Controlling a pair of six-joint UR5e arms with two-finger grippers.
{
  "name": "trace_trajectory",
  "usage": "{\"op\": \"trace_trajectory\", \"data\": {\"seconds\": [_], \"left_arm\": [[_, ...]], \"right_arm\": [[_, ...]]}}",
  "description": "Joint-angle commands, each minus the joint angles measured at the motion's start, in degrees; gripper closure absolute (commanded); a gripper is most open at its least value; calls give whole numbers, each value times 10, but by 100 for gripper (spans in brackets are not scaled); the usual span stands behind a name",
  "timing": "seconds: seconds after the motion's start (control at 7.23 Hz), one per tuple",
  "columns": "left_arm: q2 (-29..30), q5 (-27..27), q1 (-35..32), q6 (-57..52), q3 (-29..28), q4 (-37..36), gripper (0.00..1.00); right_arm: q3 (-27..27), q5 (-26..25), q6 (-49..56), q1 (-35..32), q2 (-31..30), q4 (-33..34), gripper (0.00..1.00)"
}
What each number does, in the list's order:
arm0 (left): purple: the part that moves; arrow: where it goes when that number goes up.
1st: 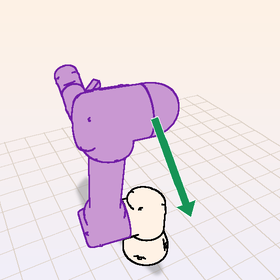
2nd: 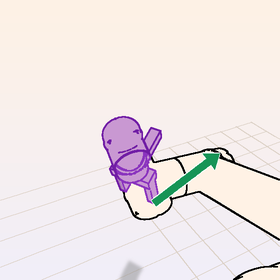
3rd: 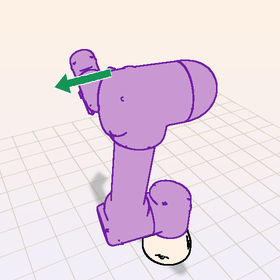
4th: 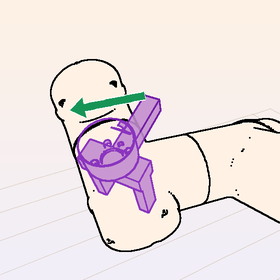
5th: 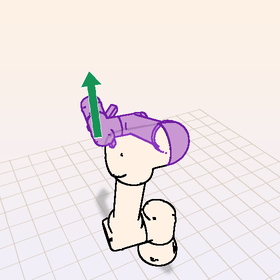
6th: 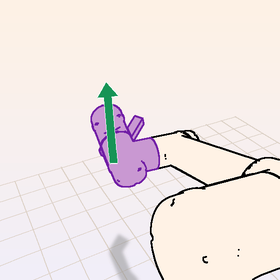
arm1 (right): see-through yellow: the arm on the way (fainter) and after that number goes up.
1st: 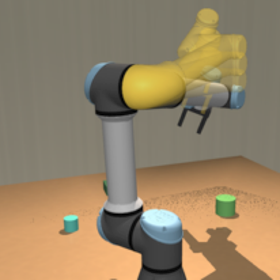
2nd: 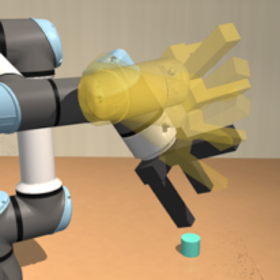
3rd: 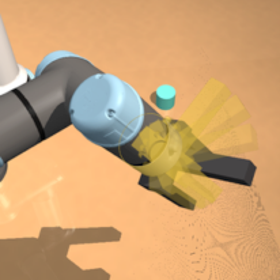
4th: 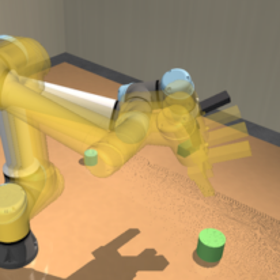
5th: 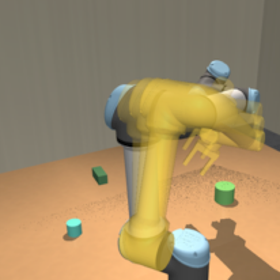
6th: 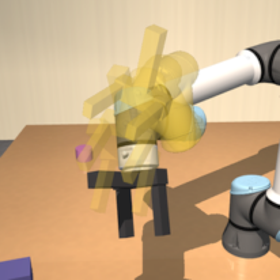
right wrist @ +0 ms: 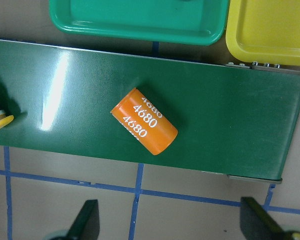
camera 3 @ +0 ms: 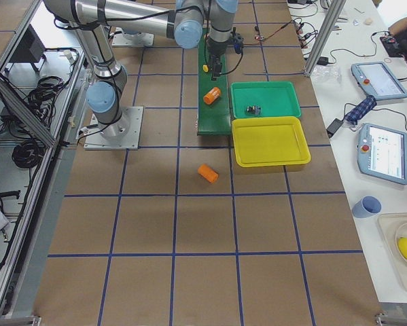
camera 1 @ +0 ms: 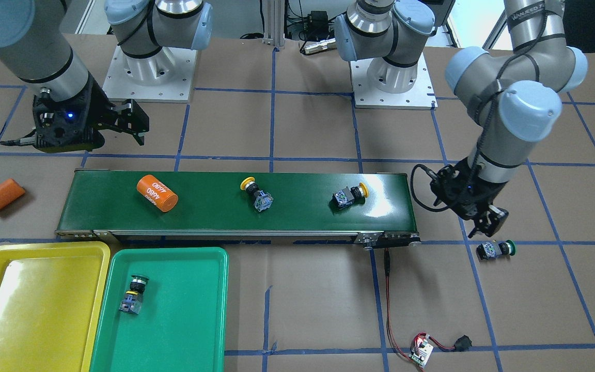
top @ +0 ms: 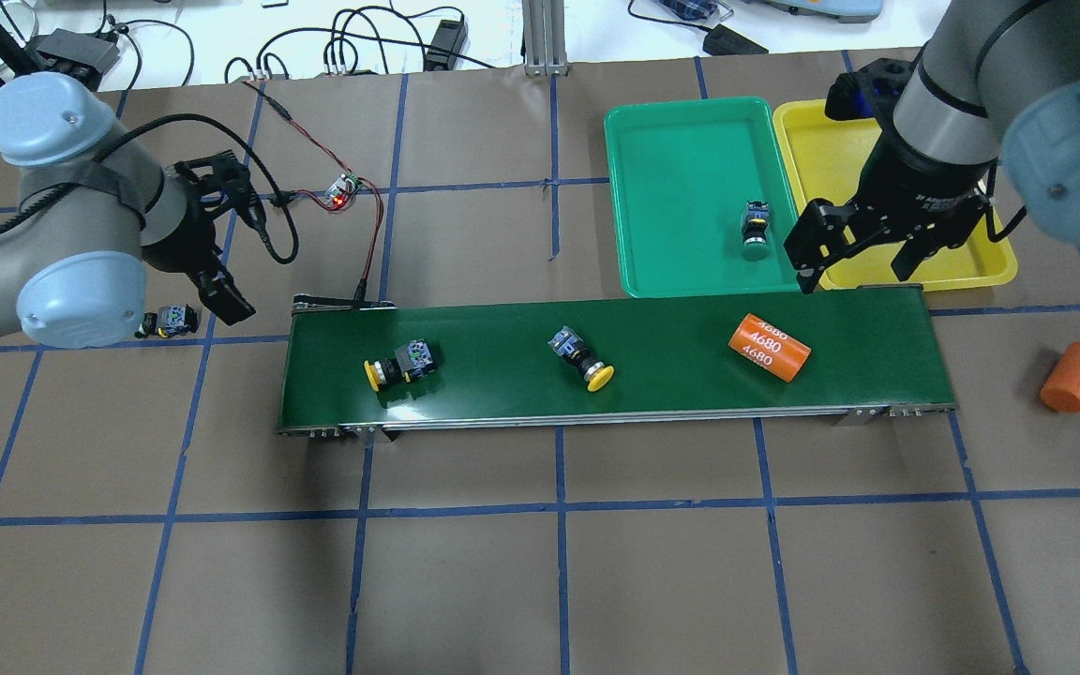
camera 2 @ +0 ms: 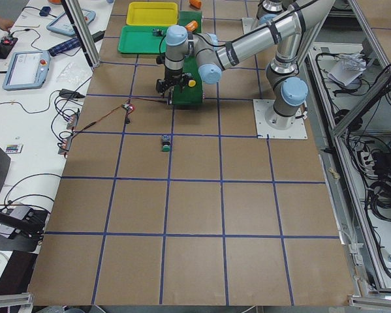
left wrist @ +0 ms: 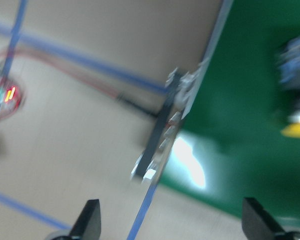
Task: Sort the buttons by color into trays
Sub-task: 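Raise the left gripper away while the right gripper lowers toward the conveyor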
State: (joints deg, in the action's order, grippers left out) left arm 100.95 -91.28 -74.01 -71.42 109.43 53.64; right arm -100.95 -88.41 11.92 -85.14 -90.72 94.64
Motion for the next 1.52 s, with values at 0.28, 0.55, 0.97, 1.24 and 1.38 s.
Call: {"op": "trace_trajectory", "data": {"seconds": [0.28, 0.55, 0.97, 1.24, 1.38], "left_arm": [[119, 22, 102, -236, -28, -102, 0], [166, 21, 104, -270, -30, -129, 0], [175, 20, 124, -275, -29, -118, 4], [173, 19, 130, -269, -36, -87, 83], [167, 21, 129, -264, -36, -73, 100]], "right_arm": [[-64, -2, -110, -73, -3, 99, 0], [-92, -2, -109, -73, 6, 140, 0], [-120, -2, -102, -73, 35, 204, 1], [-123, -2, -98, -72, 53, 207, 3], [-128, -4, -84, -72, 54, 218, 3]]}}
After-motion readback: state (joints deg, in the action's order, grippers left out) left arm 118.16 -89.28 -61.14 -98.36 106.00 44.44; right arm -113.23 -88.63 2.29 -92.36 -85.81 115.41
